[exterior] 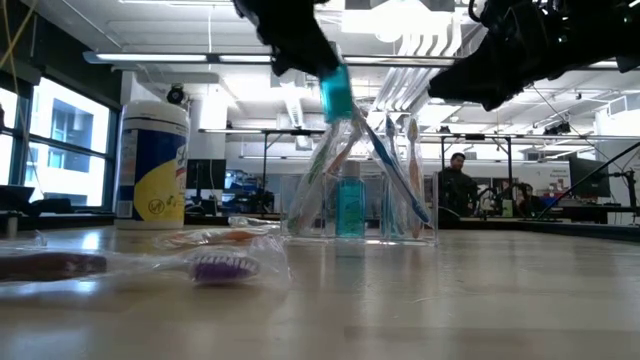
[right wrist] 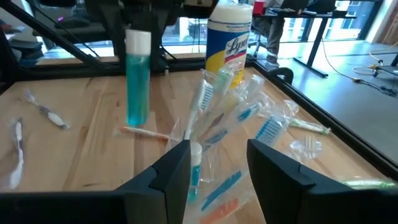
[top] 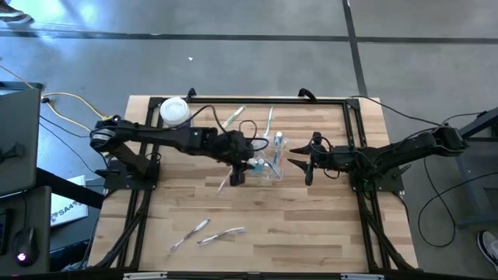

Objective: Pick & Place toothbrushing station
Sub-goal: Put the left mouthwash into the middle section of the transparent organizer

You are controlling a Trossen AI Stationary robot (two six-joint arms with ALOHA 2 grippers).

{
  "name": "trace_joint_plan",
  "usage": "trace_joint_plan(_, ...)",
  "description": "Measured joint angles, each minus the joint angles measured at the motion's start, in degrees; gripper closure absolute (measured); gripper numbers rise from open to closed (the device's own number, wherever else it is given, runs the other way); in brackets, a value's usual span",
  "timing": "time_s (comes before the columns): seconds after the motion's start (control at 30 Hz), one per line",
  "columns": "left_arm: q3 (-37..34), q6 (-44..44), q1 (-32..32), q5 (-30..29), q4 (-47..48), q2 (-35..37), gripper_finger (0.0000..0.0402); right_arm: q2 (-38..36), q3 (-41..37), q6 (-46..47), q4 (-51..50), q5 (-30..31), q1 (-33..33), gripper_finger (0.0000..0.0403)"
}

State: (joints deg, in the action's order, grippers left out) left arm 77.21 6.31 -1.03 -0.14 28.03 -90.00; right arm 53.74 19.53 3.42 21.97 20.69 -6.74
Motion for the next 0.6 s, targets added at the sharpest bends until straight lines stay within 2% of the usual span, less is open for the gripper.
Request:
trace_joint_plan(0.27, 0.02, -1.75, -0.12, 1.23, -5.09, -4.58, 0.031, 0.0, 0.0, -0.72, -0.3, 0.04, 0.02, 0.0252)
trace_joint_plan(0.6, -0.03, -2.84, -0.1, 1.07, -5.15, -7.25, 0.031, 0.0, 0.0, -3.35, -0.74, 0.17, 0.0, 0.0252)
